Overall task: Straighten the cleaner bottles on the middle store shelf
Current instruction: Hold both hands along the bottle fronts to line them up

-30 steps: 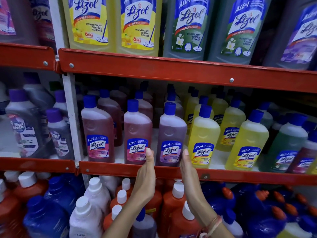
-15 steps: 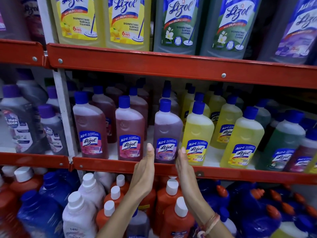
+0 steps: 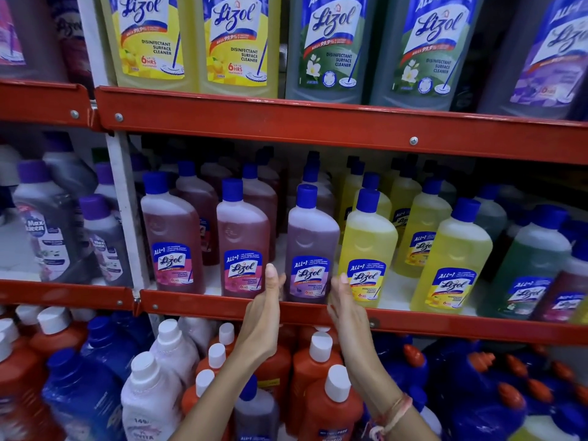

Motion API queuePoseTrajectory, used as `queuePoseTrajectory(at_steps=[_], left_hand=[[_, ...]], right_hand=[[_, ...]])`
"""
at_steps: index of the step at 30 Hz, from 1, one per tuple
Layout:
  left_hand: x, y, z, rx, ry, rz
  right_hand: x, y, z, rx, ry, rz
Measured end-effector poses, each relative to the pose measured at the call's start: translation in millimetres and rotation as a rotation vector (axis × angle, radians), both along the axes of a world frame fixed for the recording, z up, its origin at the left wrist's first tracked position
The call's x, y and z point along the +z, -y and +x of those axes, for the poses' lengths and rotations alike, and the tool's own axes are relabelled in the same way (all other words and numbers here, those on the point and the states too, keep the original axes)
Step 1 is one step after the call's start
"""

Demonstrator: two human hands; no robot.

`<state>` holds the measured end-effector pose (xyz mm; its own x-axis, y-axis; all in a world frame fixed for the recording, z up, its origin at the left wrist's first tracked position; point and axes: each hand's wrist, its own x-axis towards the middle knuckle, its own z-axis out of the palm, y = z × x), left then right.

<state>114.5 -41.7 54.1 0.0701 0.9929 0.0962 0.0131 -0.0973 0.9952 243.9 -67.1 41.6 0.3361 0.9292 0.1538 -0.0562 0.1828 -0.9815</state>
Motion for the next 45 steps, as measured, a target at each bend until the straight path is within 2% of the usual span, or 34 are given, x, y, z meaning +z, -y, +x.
queuePoseTrajectory(at_steps=[2, 4, 7, 10, 14, 26, 32, 45], left_hand=[[-3.5, 4.2, 2.2, 0.093, -0.018, 0.100], [-6.4, 14.2, 9.0, 0.214, -0.041, 0.282], [-12.1, 26.9, 30.3, 0.162, -0.059, 0.389], [-8.4, 34.5, 54.2, -0.047, -0.098, 0.299], [1.6, 36.9, 76.5, -0.185, -0.140, 0.198], [6.0, 23.6, 85.2, -0.192, -0.027, 0.031], [10.9, 31.2, 93.2, -0.234, -0.071, 0.013], [3.8, 21.9, 90.6, -0.212, 0.131, -0.054]], right_hand=[[-0.9, 2.7, 7.2, -0.112, 0.013, 0.003], [1.8, 9.1, 15.6, -0.223, -0.054, 0.042], [5.0, 14.4, 32.1, -0.376, -0.079, 0.085], [4.6, 13.5, 46.9, -0.405, -0.054, 0.062], [7.2, 9.4, 56.6, -0.275, -0.010, -0.006], [3.5, 9.2, 69.8, -0.270, 0.022, -0.045], [1.0, 10.3, 85.8, -0.283, 0.023, -0.029], [9.5, 20.3, 87.8, -0.209, 0.053, -0.012]])
